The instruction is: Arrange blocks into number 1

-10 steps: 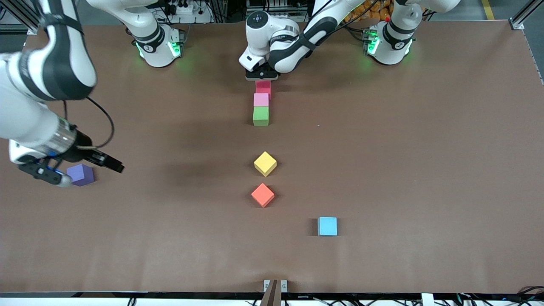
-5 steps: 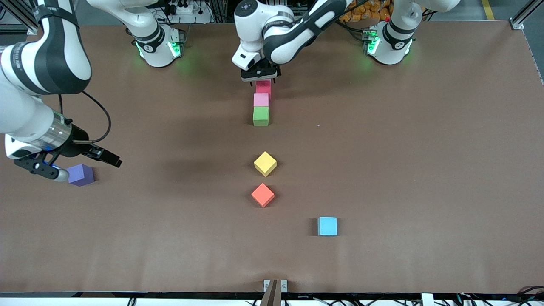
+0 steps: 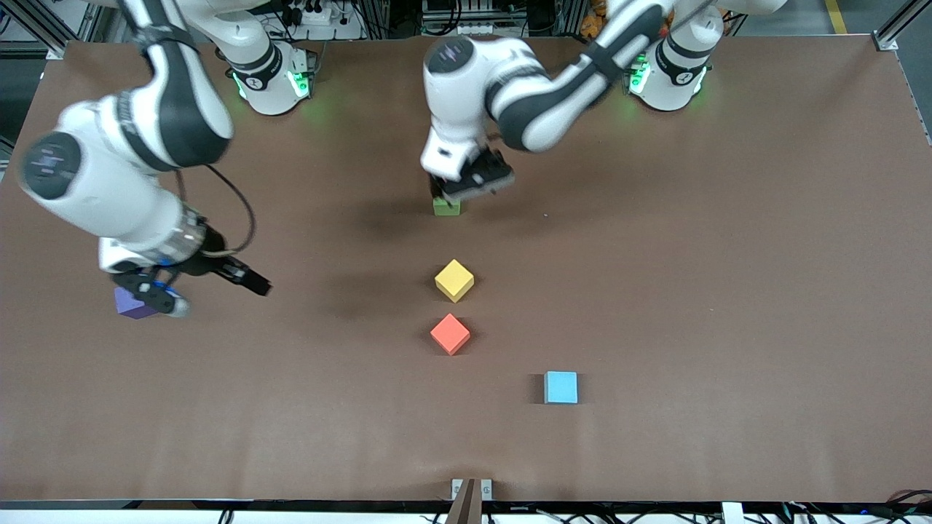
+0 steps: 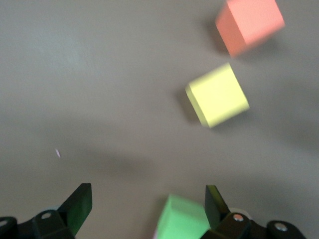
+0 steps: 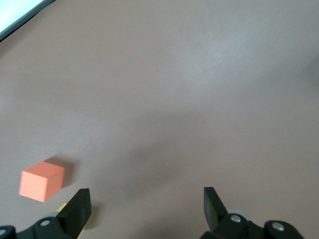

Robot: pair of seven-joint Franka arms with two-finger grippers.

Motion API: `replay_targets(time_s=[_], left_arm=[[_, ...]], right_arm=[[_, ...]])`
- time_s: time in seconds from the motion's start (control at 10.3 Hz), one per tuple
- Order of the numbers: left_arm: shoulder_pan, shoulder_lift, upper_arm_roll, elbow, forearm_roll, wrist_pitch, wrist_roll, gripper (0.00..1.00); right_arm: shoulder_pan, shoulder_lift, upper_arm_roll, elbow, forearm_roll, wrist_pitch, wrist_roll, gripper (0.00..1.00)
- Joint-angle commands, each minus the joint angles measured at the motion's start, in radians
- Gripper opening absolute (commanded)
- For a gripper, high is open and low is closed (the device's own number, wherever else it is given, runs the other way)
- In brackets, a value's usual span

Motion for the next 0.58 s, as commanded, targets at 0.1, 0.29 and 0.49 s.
replay_targets(time_s=[0.1,0.29,0.49], left_arm=[[0.225,0.001,-0.015,0.036,-0.01,-0.016,0.212,1.0],[0.355,0.005,-0.013,0.05,-0.004,-0.016,0.37,1.0],[0.46,0.001,-0.016,0.048,-0.004,-0.016,0.514,1.0]], right_arm=[[0.09,0.118,0.039,0.01,-0.079,0.134,0.305,1.0],[0.159,0.202,0.045,0.037,-0.151,0.183,0.501,1.0],[0.237,0.293,0.044,0.137,-0.171,0.204,0.625,1.0]])
